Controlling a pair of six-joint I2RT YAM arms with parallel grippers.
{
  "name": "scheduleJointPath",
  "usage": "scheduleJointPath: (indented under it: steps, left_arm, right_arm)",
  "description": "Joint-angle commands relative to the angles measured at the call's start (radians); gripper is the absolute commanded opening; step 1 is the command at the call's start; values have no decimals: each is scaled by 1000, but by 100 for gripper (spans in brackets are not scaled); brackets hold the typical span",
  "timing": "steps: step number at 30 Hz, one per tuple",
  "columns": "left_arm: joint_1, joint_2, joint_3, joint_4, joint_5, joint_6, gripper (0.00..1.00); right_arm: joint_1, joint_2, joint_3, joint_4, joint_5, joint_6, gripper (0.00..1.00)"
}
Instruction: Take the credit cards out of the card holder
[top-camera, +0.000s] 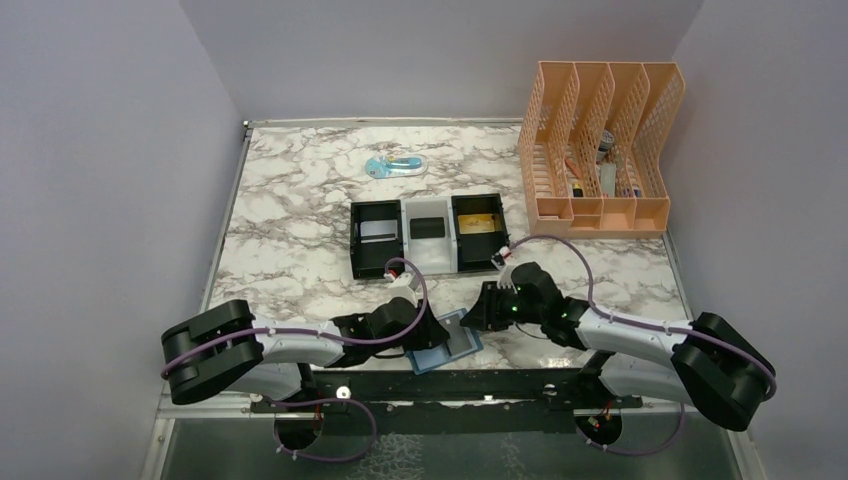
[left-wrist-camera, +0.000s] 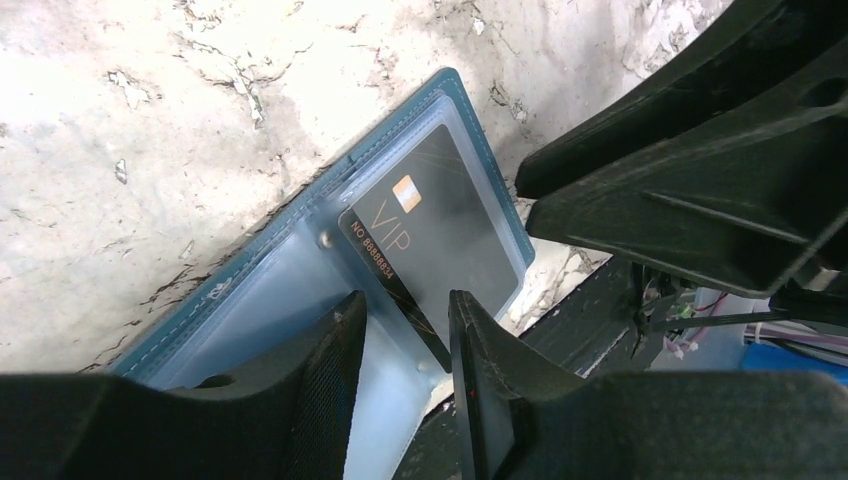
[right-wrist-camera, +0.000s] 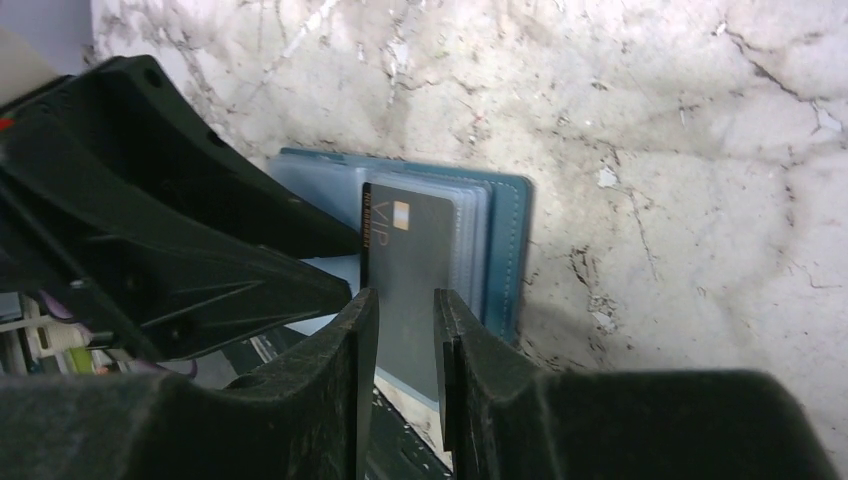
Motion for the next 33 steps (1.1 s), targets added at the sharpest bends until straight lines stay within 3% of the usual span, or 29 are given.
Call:
scheduleJointPath:
  steps: [1, 12, 19, 30, 33]
  left_arm:
    - [-6, 17, -15, 38, -25, -13, 38]
    - [-10, 20, -15, 53, -11, -11, 37]
    - [-13, 25, -22, 74, -13, -25, 33]
    - [-13, -7, -50, 79, -40, -48, 6]
    - [-15, -14, -58, 79, -39, -52, 5]
  right_arm:
    - [0, -27, 21, -5, -24, -14, 27]
    - [-1, 152, -1, 95, -78, -6, 27]
    - [0, 139, -33, 135, -75, 19, 23]
    - [-1, 143, -45, 138, -70, 25, 23]
    - [-1, 148, -47, 141, -68, 26, 23]
